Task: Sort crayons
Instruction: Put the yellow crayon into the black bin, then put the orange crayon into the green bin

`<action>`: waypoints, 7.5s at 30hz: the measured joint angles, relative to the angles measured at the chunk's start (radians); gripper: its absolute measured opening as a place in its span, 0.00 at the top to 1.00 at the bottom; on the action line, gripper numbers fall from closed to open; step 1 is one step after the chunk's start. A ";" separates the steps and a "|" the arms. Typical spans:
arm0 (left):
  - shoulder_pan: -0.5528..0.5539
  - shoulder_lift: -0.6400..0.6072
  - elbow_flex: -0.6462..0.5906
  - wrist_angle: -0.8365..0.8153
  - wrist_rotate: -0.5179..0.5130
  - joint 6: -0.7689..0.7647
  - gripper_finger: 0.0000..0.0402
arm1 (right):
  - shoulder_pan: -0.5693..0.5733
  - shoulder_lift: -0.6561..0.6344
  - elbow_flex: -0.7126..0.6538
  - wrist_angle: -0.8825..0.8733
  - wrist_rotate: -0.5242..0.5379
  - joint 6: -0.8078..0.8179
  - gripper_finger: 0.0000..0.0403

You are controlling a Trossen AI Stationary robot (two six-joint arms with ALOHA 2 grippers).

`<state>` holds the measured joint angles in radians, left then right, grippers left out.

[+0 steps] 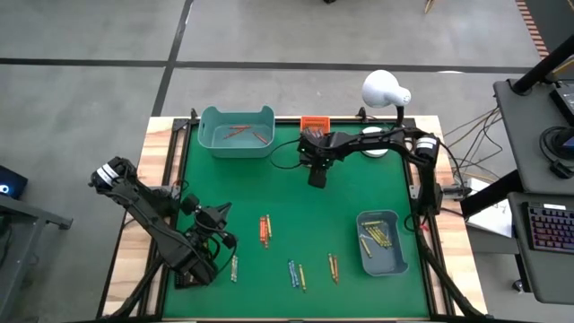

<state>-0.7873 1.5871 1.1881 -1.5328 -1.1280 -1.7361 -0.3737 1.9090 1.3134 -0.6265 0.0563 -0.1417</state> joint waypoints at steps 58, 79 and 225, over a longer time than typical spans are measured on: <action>0.214 -0.426 -0.672 2.251 0.380 1.829 1.00 | 0.384 -0.309 -0.441 1.349 -0.370 0.133 0.98; 0.304 -0.121 -0.768 2.884 0.380 1.888 0.59 | 0.411 -0.246 -0.301 1.332 -0.378 0.054 0.98; 0.332 -0.185 0.019 0.304 0.142 1.154 0.89 | 0.726 -0.181 0.168 -0.365 -0.369 1.278 0.76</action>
<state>-0.4554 1.4018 1.2076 -1.2293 -0.9855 -0.5816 0.3528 1.7281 1.4811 -0.9915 -0.3126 1.1363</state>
